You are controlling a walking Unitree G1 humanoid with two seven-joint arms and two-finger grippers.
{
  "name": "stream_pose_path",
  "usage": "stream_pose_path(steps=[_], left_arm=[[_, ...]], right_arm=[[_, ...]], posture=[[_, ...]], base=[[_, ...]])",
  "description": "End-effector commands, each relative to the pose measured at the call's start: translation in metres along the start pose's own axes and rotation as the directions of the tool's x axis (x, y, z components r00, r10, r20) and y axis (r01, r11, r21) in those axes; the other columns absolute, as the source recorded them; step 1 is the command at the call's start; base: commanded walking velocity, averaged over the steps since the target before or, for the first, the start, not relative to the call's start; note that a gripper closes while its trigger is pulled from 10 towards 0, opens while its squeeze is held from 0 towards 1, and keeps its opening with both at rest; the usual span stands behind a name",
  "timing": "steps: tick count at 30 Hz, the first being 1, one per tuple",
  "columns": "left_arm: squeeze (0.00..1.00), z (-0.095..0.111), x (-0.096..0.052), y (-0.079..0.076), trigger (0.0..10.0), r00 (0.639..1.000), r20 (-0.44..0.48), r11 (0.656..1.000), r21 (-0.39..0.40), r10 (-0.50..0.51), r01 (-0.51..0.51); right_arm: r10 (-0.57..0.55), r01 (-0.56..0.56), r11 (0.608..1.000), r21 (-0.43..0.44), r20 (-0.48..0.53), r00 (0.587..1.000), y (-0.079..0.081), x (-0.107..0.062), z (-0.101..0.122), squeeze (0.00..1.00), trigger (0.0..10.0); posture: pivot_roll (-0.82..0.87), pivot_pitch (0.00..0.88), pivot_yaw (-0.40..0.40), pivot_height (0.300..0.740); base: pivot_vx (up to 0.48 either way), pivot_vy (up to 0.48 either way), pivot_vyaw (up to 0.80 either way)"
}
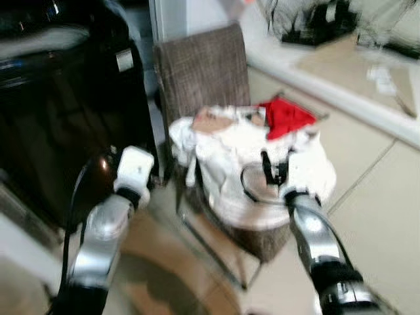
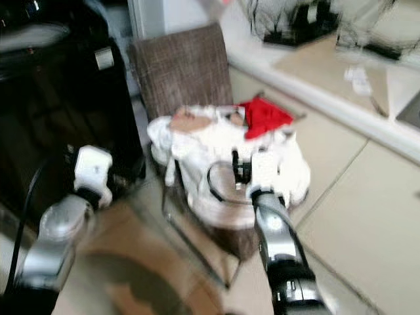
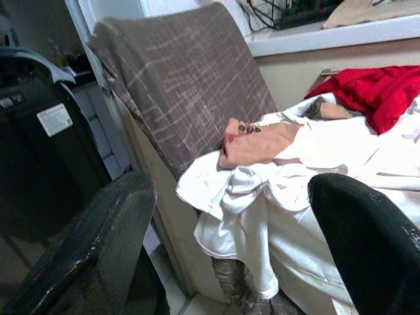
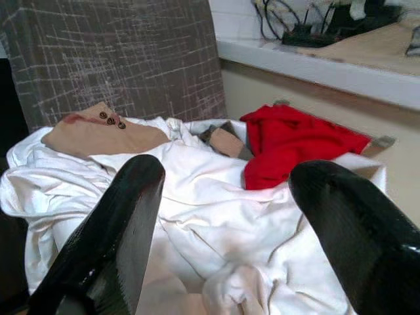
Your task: Clothes washing
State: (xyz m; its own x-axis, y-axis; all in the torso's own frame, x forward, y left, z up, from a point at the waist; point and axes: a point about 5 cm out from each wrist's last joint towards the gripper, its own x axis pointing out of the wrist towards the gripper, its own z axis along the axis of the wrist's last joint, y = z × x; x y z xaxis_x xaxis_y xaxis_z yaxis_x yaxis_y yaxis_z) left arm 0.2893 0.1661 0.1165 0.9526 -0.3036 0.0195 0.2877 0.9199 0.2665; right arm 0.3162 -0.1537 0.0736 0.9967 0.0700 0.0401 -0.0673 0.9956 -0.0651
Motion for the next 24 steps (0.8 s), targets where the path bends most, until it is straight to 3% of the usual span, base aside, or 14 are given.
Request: stream_pose_path(steps=[1, 15, 20, 24], left_arm=[[0.00, 0.005, 0.003, -0.002, 10.0, 1.000, 0.022, 1.000, 0.026, -0.004, 0.004], [0.00, 0.000, 0.002, 0.000, 10.0, 1.000, 0.006, 0.999, 0.031, 0.021, -0.021], [0.00, -0.010, -0.007, 0.012, 10.0, 0.994, -0.031, 0.993, -0.053, 0.103, -0.105], [0.00, -0.008, -0.008, 0.009, 10.0, 0.996, -0.009, 0.994, -0.062, 0.093, -0.094]], right_arm=[[-0.035, 0.034, 0.999, 0.020, 0.010, 0.999, -0.007, 0.001, 0.003, 0.00, 10.0], [-0.020, 0.021, 0.999, 0.036, -0.005, 1.000, -0.006, 0.000, 0.000, 0.00, 10.0], [0.041, -0.041, 0.998, 0.043, -0.006, 0.999, 0.002, -0.003, -0.001, 0.00, 10.0], [0.045, -0.045, 0.998, 0.050, -0.005, 0.999, 0.003, -0.004, -0.001, 0.00, 10.0]], posture=[[-0.10, 0.000, 0.013, 0.740], [-0.09, 0.000, 0.005, 0.740], [-0.09, 0.000, -0.013, 0.740], [-0.09, 0.000, -0.017, 0.740]], base=[[0.000, 0.000, -0.59], [0.000, 0.000, -0.59], [0.000, 0.000, -0.61], [0.115, 0.000, -0.63]])
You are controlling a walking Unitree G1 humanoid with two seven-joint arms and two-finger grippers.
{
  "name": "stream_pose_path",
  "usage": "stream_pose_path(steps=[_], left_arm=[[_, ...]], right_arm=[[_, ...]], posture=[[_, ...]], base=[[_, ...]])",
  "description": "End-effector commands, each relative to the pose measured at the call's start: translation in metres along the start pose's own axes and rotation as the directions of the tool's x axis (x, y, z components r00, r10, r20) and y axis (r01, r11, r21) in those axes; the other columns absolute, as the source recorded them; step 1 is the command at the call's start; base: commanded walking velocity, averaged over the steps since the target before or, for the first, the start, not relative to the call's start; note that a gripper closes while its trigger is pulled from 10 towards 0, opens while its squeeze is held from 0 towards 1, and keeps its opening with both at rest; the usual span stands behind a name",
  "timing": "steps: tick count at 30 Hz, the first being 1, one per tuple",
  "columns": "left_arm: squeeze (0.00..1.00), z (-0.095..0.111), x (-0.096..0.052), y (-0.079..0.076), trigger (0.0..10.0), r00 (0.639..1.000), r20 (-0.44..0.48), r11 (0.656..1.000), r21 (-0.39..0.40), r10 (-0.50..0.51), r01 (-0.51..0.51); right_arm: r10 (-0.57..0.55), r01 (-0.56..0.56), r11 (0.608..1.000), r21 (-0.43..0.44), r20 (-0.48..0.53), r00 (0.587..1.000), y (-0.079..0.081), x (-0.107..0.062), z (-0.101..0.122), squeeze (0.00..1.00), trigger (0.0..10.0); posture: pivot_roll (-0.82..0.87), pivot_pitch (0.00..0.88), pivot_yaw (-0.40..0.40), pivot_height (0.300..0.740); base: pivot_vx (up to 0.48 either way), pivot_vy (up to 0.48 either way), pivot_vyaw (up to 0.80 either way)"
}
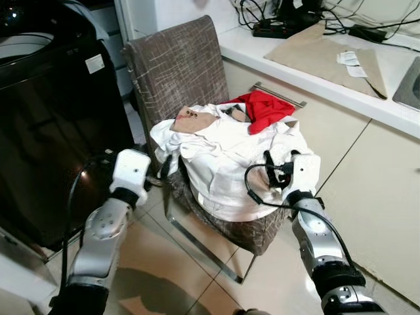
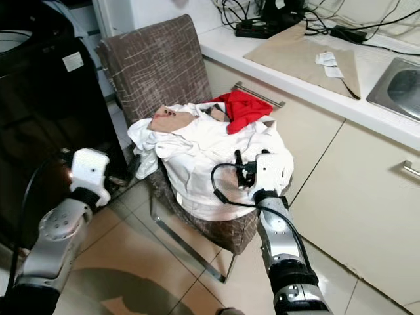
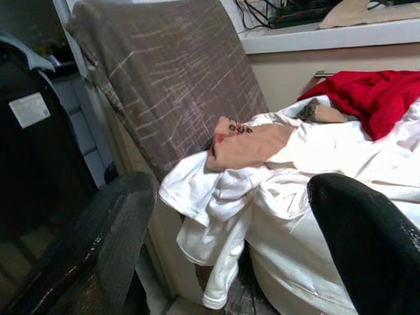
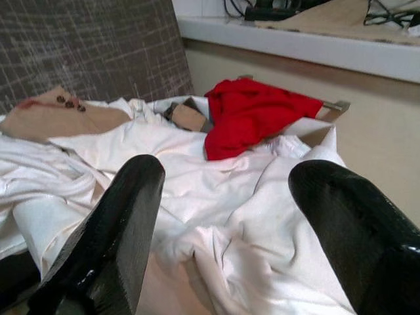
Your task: Clothes washing
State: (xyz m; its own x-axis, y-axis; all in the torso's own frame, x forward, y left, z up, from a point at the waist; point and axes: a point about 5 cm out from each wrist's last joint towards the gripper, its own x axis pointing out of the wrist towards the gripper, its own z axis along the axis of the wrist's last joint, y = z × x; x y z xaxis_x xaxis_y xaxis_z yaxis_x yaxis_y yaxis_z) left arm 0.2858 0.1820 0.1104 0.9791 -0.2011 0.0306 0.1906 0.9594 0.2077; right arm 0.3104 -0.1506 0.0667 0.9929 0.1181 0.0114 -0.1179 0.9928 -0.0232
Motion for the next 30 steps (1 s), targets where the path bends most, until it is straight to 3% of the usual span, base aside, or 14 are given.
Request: stream_pose_path(steps=[1, 9, 14, 30], left_arm=[[0.00, 0.0010, 0.0003, -0.0035, 10.0, 1.000, 0.008, 1.000, -0.005, -0.012, 0.012], [0.00, 0.0073, 0.0022, -0.0079, 10.0, 0.997, 0.045, 0.998, 0.002, -0.066, 0.066], [0.00, 0.0080, 0.0019, -0.0067, 10.0, 0.996, 0.041, 0.997, 0.030, -0.075, 0.074], [0.00, 0.0050, 0.0094, -0.0034, 10.0, 0.999, 0.010, 0.998, 0.041, -0.051, 0.051]], right_arm=[[-0.004, 0.004, 1.000, 0.006, 0.021, 1.000, -0.0007, 0.0013, 0.0053, 0.00, 10.0], [-0.010, 0.010, 1.000, -0.022, 0.020, 1.000, -0.0007, 0.0056, 0.0073, 0.00, 10.0], [-0.012, 0.012, 0.999, -0.038, 0.002, 1.000, 0.0004, 0.0080, 0.0064, 0.00, 10.0], [-0.036, 0.036, 0.999, 0.026, 0.003, 0.999, -0.0028, 0.0101, 0.0068, 0.00, 10.0]], posture=[[-0.09, 0.000, -0.017, 0.740], [-0.08, 0.000, -0.013, 0.740], [-0.08, 0.000, -0.008, 0.740], [-0.09, 0.000, -0.009, 0.740]], base=[[0.461, 0.000, -0.64], [0.435, 0.097, -0.67], [0.335, 0.344, 0.00], [0.000, 0.000, -0.53]])
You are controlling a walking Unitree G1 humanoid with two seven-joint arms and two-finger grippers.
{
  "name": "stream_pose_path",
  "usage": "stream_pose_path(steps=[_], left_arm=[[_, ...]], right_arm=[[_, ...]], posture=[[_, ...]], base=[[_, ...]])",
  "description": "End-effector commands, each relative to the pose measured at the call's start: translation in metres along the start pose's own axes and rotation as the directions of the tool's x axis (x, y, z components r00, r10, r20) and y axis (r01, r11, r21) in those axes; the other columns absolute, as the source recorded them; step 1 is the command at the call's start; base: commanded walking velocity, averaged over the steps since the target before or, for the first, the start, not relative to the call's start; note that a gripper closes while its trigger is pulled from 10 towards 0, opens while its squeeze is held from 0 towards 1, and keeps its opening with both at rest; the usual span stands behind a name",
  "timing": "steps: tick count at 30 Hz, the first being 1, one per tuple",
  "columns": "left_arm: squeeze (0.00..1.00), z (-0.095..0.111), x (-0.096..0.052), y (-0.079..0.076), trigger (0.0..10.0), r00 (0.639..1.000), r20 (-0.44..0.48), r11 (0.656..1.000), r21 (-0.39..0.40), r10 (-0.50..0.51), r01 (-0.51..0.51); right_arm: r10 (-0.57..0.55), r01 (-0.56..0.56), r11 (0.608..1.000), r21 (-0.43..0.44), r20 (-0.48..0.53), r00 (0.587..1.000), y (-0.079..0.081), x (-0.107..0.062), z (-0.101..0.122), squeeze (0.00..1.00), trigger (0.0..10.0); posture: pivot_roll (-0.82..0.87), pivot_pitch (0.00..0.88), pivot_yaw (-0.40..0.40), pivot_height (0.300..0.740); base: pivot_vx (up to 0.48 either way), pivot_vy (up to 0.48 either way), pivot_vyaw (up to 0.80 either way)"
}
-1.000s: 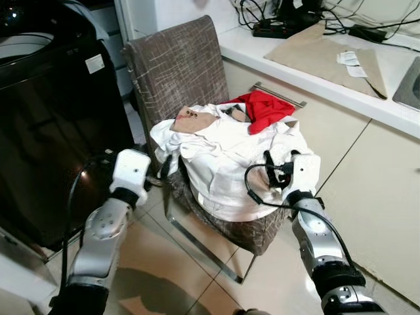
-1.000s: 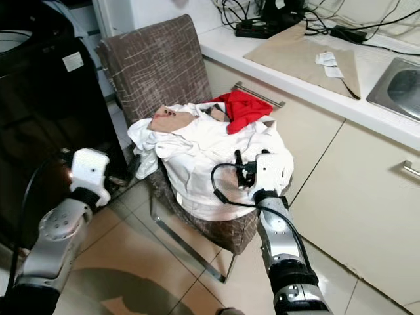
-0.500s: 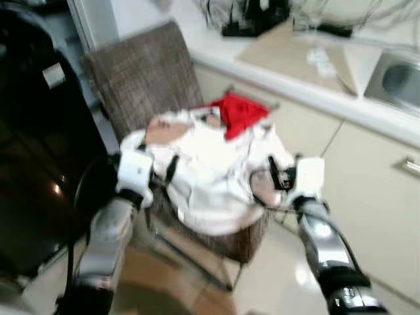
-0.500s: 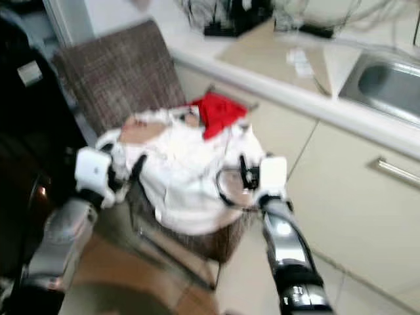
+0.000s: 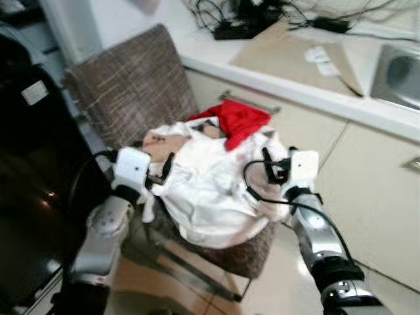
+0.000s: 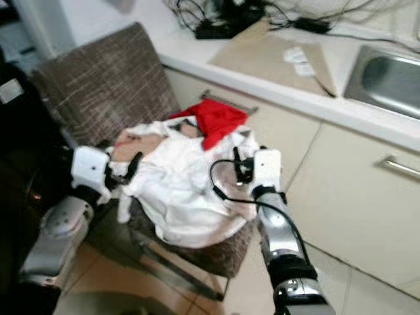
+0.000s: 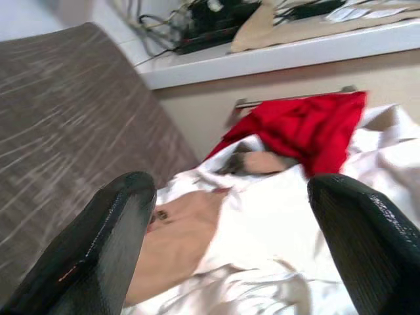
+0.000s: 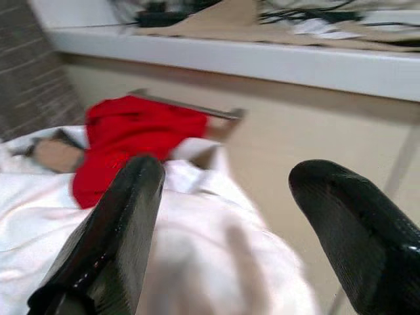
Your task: Clothes washing
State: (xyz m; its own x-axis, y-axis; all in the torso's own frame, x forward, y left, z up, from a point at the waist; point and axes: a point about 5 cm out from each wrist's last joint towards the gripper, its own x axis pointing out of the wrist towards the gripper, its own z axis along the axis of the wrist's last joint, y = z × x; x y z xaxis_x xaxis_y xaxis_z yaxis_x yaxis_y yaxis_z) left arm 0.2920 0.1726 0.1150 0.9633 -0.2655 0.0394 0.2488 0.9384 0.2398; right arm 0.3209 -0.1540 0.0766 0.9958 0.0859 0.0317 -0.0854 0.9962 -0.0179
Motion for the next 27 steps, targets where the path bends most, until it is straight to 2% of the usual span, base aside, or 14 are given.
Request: stream_pose_path(steps=[1, 10, 16, 19, 21, 27], left_arm=[[0.00, 0.000, 0.002, 0.004, 10.0, 1.000, -0.010, 1.000, 0.012, 0.015, -0.015], [0.00, 0.001, -0.001, 0.006, 10.0, 0.999, 0.003, 0.999, 0.014, 0.037, -0.037], [0.00, 0.003, -0.002, 0.000, 10.0, 1.000, 0.017, 1.000, -0.019, 0.018, -0.018], [0.00, 0.000, -0.003, -0.002, 10.0, 1.000, 0.006, 0.996, -0.089, -0.001, 0.001], [0.00, 0.000, -0.002, -0.003, 10.0, 1.000, 0.005, 0.995, -0.103, -0.015, 0.015], [0.00, 0.004, 0.001, -0.001, 10.0, 0.999, 0.032, 0.999, -0.044, -0.024, 0.025]], right_arm=[[-0.004, 0.004, 1.000, 0.022, -0.017, 1.000, 0.001, 0.000, -0.002, 0.00, 10.0], [-0.008, 0.008, 1.000, -0.004, -0.019, 1.000, 0.001, 0.003, -0.001, 0.00, 10.0], [-0.008, 0.008, 1.000, -0.013, -0.015, 1.000, 0.001, 0.005, 0.000, 0.00, 10.0], [-0.009, 0.009, 1.000, -0.017, -0.013, 1.000, 0.003, 0.007, 0.001, 0.00, 10.0], [-0.009, 0.009, 1.000, -0.018, -0.010, 1.000, 0.003, 0.007, 0.002, 0.00, 10.0], [-0.015, 0.015, 0.999, -0.030, -0.011, 1.000, -0.002, 0.005, 0.001, 0.00, 10.0]], posture=[[-0.09, 0.000, -0.016, 0.740], [-0.08, 0.000, -0.014, 0.740], [-0.08, 0.000, 0.003, 0.740], [-0.09, 0.000, 0.005, 0.740], [-0.10, 0.000, 0.005, 0.740], [-0.11, 0.000, 0.011, 0.740]], base=[[0.000, 0.000, -0.55], [0.000, 0.000, -0.48], [0.477, 0.000, 0.00], [0.085, 0.456, 0.00], [0.000, 0.480, 0.00], [0.000, 0.480, 0.00]])
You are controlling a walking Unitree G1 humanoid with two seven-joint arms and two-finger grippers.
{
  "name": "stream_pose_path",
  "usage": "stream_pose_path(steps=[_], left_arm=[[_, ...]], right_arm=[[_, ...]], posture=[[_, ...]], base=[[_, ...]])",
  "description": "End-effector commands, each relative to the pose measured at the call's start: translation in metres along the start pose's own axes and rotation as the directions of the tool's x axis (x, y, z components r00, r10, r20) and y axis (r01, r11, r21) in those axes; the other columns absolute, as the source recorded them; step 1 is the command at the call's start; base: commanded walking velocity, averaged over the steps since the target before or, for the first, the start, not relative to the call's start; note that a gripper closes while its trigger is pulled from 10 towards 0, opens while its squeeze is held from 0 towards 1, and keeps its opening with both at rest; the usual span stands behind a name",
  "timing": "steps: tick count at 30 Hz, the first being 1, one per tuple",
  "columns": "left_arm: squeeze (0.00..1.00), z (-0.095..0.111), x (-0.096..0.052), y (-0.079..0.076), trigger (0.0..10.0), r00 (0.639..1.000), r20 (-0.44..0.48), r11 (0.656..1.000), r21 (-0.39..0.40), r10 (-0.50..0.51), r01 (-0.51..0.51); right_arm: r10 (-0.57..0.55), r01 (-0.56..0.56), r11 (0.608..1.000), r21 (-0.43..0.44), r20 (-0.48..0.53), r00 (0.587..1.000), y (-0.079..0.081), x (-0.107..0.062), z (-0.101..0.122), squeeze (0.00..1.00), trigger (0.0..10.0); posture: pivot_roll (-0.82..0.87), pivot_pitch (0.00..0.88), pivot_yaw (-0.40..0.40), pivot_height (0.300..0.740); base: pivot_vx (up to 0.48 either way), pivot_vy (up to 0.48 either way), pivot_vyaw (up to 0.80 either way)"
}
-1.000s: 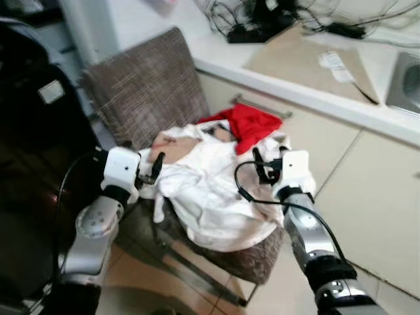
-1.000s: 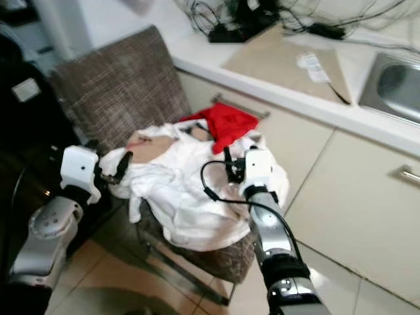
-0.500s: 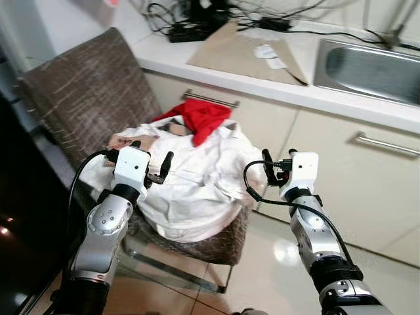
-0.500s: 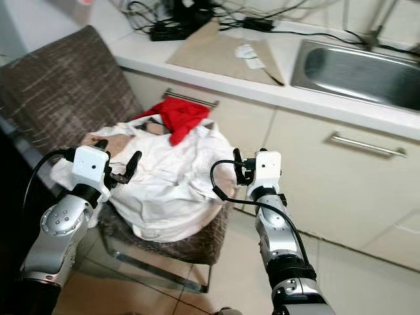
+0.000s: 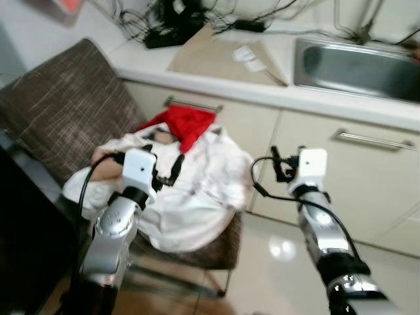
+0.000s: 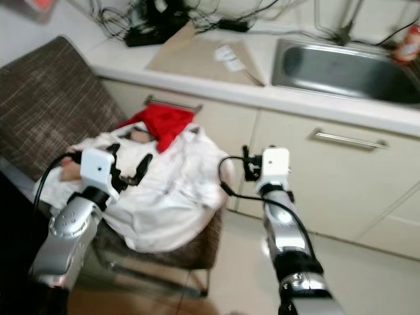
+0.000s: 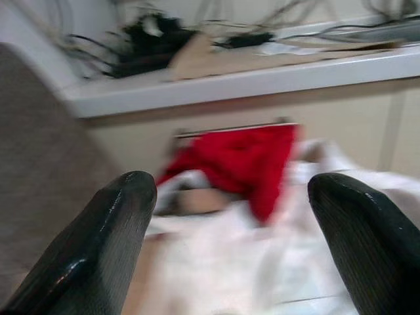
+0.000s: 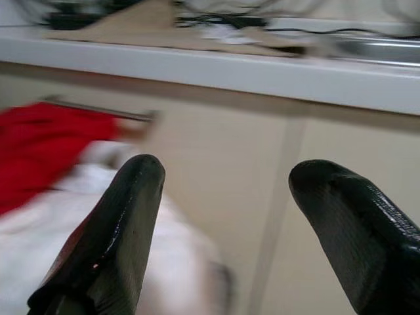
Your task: Clothes washing
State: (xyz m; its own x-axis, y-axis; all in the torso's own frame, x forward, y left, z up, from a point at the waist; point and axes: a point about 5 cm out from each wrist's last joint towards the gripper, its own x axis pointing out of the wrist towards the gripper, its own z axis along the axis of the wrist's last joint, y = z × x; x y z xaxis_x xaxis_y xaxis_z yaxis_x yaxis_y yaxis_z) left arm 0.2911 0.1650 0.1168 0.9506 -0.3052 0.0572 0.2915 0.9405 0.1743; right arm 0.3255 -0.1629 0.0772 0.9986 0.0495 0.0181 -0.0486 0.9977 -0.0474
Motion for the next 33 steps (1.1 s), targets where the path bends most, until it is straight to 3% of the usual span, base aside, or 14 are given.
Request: stream_pose_path(steps=[1, 19, 30, 33], left_arm=[[0.00, -0.001, 0.000, 0.006, 10.0, 1.000, -0.005, 0.999, 0.039, 0.013, -0.012], [0.00, 0.003, 0.014, 0.012, 10.0, 1.000, -0.016, 0.996, 0.092, -0.001, 0.002], [0.00, 0.008, 0.005, 0.006, 10.0, 0.999, -0.008, 0.993, 0.115, -0.038, 0.039], [0.00, 0.011, 0.003, 0.007, 10.0, 1.000, -0.002, 0.993, 0.119, -0.028, 0.028]], right_arm=[[0.020, -0.020, 1.000, -0.003, 0.004, 1.000, 0.007, 0.000, 0.000, 0.00, 10.0], [-0.018, 0.018, 1.000, 0.001, -0.008, 1.000, -0.001, -0.004, -0.003, 0.00, 10.0], [-0.113, 0.115, 0.993, 0.028, -0.048, 0.992, -0.026, 0.018, 0.011, 0.00, 10.0], [-0.113, 0.114, 0.993, 0.025, -0.041, 0.993, -0.024, 0.017, 0.011, 0.00, 10.0]], posture=[[-0.12, 0.000, 0.013, 0.740], [-0.15, 0.000, 0.048, 0.740], [-0.09, 0.000, 0.045, 0.740], [-0.09, 0.000, 0.042, 0.740]], base=[[0.000, 0.000, 0.00], [0.000, 0.000, 0.00], [0.000, 0.000, 0.00], [0.000, 0.000, 0.00]])
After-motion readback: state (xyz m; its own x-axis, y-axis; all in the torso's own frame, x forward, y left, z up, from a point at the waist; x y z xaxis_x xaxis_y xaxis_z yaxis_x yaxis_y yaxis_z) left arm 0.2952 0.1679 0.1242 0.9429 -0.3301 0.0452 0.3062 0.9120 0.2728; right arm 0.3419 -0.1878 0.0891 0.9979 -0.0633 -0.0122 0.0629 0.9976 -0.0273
